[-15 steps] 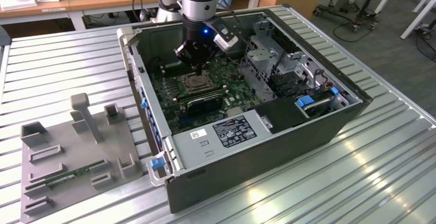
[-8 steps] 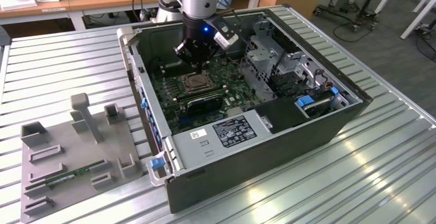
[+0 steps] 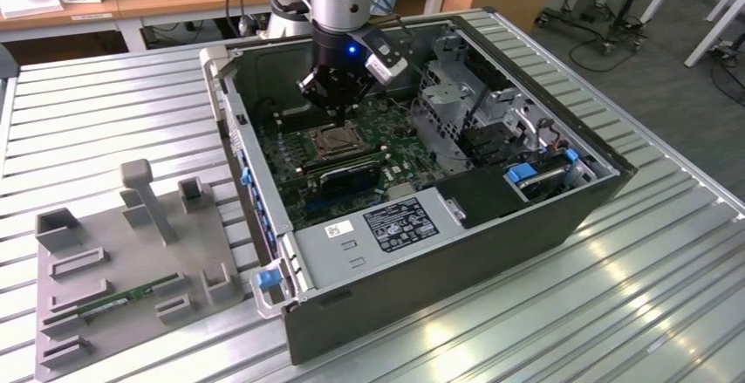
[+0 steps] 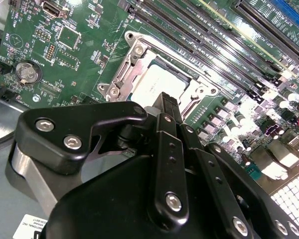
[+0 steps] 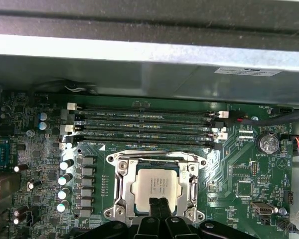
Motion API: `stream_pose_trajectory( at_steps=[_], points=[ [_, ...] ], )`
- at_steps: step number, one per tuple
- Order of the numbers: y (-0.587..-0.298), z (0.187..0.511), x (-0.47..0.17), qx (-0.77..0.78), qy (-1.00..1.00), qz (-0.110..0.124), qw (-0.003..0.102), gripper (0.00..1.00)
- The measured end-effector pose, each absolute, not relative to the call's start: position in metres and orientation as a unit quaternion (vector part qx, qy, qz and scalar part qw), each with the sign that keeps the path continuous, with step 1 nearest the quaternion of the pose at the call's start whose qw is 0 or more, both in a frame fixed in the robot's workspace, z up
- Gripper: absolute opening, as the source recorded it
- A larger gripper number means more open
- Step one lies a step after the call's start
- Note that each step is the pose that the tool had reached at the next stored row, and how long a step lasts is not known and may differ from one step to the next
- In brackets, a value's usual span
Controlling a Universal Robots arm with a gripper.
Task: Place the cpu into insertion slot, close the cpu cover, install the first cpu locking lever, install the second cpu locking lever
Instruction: 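Install the second cpu locking lever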
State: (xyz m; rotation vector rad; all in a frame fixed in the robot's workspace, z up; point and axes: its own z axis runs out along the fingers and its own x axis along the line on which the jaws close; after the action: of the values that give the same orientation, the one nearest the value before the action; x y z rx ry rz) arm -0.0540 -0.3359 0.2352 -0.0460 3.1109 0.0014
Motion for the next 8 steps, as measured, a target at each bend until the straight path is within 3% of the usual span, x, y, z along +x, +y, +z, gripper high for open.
stream_pose_trajectory(
  at_steps=[8],
  points=[
    [-0.3418, 0.2352, -0.0540, -0.015, 1.000, 0.000, 0.015, 0.11]
  ],
)
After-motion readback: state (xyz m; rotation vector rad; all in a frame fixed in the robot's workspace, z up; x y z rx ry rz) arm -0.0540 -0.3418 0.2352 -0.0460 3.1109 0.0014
